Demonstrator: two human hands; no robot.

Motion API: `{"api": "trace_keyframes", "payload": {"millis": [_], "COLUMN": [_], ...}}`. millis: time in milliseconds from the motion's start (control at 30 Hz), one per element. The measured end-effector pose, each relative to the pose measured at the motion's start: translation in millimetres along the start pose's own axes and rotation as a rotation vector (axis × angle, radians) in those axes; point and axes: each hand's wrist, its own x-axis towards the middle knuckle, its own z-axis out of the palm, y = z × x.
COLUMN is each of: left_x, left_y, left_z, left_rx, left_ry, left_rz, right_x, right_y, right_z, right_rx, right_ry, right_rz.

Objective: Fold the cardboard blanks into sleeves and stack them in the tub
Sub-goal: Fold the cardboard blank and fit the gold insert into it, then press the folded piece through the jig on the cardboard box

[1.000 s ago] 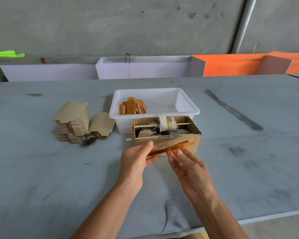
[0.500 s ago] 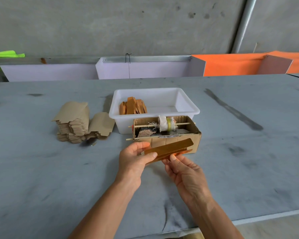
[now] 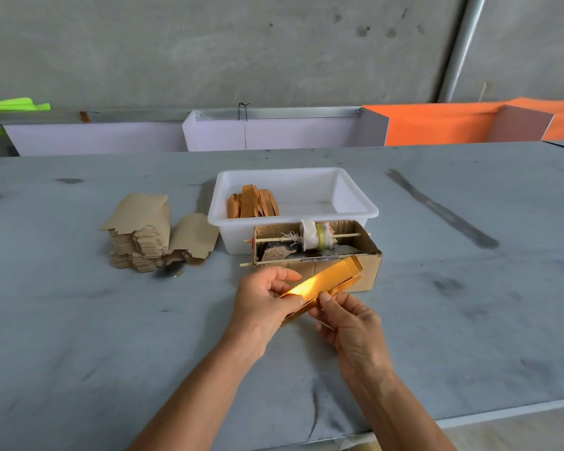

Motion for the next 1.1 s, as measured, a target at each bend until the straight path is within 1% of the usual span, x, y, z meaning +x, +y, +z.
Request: {"api": "trace_keyframes", "payload": {"millis": [133,267,400,467,633,767,833,900,1000,1033,1067,1100], "left_x": [-4.7,-5.4,0.2,2.3,1.5,3.7,6.1,9.8,18.0,20.8,23.3,25.4], "left_y": [0.1,-2.3,-2.8,-1.6,4.0,6.2,9.0,13.6,22.7,25.2,27.1,28.5], "left_z": [4.8,12.1,7.2,6.2,14.3,15.3,13.6,9.1,-3.1,-6.9,-9.6,-11.1], "left_rx": [-0.198,-0.224,-0.236,-0.298,-0.549,-0.571,-0.574,-0.589,-0.638,-0.658,-0.673,-0.683], "left_ry": [0.015,0.092,0.096,0.118,0.153,0.162,0.190,0.238,0.321,0.340,0.355,0.365], "left_rz": [-0.057,-0.104,-0.119,-0.123,-0.180,-0.186,-0.179,-0.166,-0.149,-0.152,-0.156,-0.161], "right_x": [2.7,2.6,3.6,4.4,3.1,3.6,4.8,7.6,21.1,27.8,35.1,43.0], "right_y": [-0.8,-3.1,-11.8,-15.6,-18.0,-21.3,-22.9,-27.9,-47.2,-55.2,-62.8,-68.7], "right_z": [3.0,4.0,0.2,-0.7,14.6,25.7,27.0,26.6,22.6,20.5,18.9,17.7], "right_rx": [0.036,0.059,0.026,0.038,0.136,0.108,0.035,-0.118,-0.329,-0.435,-0.594,-0.787], "right_ry": [0.058,0.061,0.082,0.097,0.102,0.076,0.054,0.062,0.190,0.239,0.278,0.297], "right_rz": [0.015,0.053,0.037,0.034,0.050,0.067,0.057,-0.025,-0.336,-0.430,-0.485,-0.503]}}
